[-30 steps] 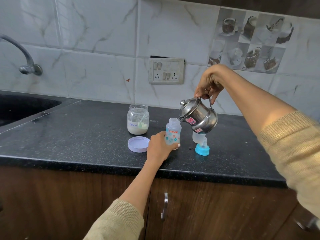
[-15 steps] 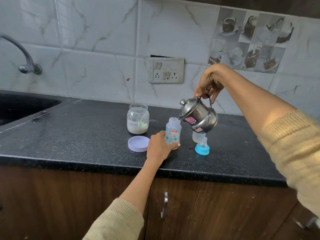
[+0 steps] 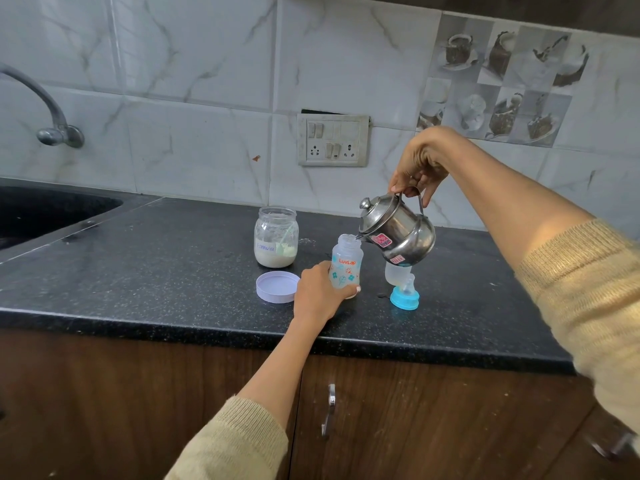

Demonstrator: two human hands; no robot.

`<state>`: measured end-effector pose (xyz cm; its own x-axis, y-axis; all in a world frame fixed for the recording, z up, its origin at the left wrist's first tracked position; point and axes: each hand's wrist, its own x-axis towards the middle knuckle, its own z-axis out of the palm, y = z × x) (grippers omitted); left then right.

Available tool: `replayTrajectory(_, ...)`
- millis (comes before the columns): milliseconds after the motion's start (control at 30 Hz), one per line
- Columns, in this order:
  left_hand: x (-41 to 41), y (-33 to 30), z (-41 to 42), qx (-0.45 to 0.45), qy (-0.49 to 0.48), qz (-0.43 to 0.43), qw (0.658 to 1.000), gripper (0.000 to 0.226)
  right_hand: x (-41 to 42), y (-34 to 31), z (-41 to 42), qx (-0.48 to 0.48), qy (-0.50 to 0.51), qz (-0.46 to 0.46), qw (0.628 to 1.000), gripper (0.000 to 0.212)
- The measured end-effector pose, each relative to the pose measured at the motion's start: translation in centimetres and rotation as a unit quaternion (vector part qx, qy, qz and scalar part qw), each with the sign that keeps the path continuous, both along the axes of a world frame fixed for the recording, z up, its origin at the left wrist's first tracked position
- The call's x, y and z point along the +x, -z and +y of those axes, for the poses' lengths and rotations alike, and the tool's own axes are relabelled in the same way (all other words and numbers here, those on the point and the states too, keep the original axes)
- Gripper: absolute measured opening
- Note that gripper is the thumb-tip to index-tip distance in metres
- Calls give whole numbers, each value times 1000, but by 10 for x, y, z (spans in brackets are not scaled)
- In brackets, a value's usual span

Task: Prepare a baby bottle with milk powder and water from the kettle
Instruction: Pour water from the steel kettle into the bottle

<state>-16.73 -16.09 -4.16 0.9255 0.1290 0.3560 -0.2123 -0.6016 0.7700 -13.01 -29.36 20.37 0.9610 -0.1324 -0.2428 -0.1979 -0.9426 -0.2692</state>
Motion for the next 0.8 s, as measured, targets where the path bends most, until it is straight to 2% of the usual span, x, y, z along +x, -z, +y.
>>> replayTrajectory(800, 1, 1, 0, -2, 0, 0, 1000, 67, -3, 1, 0, 23, 14, -4, 1000, 8)
